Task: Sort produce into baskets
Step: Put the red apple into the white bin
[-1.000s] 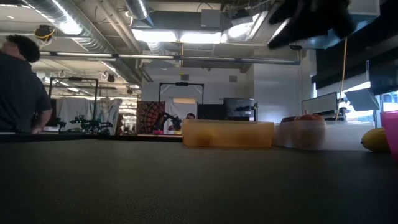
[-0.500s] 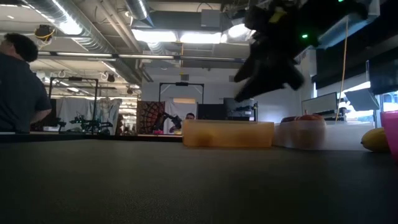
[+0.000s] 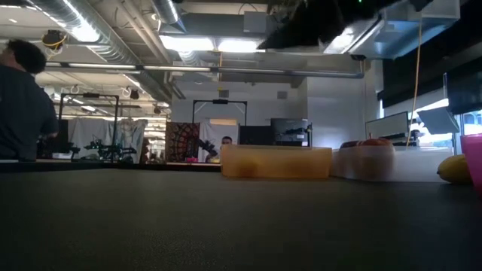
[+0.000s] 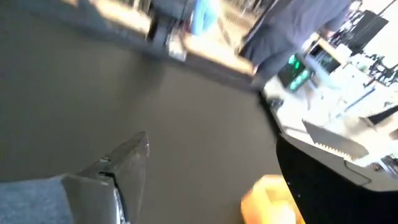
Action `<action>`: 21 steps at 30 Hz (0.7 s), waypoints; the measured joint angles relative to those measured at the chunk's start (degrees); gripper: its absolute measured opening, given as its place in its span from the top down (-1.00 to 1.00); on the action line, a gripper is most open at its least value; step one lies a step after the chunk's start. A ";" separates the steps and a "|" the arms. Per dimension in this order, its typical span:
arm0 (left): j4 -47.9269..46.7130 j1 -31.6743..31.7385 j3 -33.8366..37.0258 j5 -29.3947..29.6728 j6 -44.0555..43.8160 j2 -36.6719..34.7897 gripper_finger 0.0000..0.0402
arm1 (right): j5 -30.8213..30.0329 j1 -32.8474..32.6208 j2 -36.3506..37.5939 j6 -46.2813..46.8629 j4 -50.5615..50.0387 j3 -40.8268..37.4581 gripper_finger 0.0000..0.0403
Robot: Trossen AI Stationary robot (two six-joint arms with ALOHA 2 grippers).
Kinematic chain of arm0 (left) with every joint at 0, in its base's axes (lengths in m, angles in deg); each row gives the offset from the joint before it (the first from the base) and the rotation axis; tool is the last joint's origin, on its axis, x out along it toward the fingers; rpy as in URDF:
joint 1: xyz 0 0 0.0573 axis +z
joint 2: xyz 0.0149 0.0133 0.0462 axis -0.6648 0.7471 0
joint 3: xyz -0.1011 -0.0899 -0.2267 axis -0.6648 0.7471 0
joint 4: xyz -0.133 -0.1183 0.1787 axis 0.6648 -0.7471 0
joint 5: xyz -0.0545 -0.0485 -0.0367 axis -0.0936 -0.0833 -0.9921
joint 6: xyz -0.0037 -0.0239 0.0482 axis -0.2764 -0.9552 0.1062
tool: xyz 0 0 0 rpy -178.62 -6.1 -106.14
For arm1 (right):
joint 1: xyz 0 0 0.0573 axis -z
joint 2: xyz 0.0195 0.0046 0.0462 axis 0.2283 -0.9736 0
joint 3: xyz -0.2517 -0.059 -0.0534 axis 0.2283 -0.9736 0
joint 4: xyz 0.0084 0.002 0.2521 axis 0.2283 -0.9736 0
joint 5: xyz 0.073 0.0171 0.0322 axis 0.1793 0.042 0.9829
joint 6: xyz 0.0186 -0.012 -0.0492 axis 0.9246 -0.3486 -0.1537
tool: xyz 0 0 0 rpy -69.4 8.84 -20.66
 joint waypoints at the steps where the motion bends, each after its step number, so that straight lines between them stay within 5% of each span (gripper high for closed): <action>1: 3.45 -0.37 1.35 0.00 0.46 0.02 -0.17 | 0.45 0.00 0.98 0.29 1.00 0.06 -0.50; 13: 35.13 -5.74 8.48 0.03 11.71 0.93 -0.17 | 9.48 0.07 3.87 6.97 22.55 0.09 -0.50; 17: 39.07 -7.15 8.56 0.02 17.28 2.56 -0.17 | 17.11 0.07 2.34 7.91 31.96 0.11 -0.50; 21: 42.56 -7.10 8.56 0.09 18.90 4.29 -0.27 | 18.42 0.04 0.21 9.98 40.37 0.13 -0.50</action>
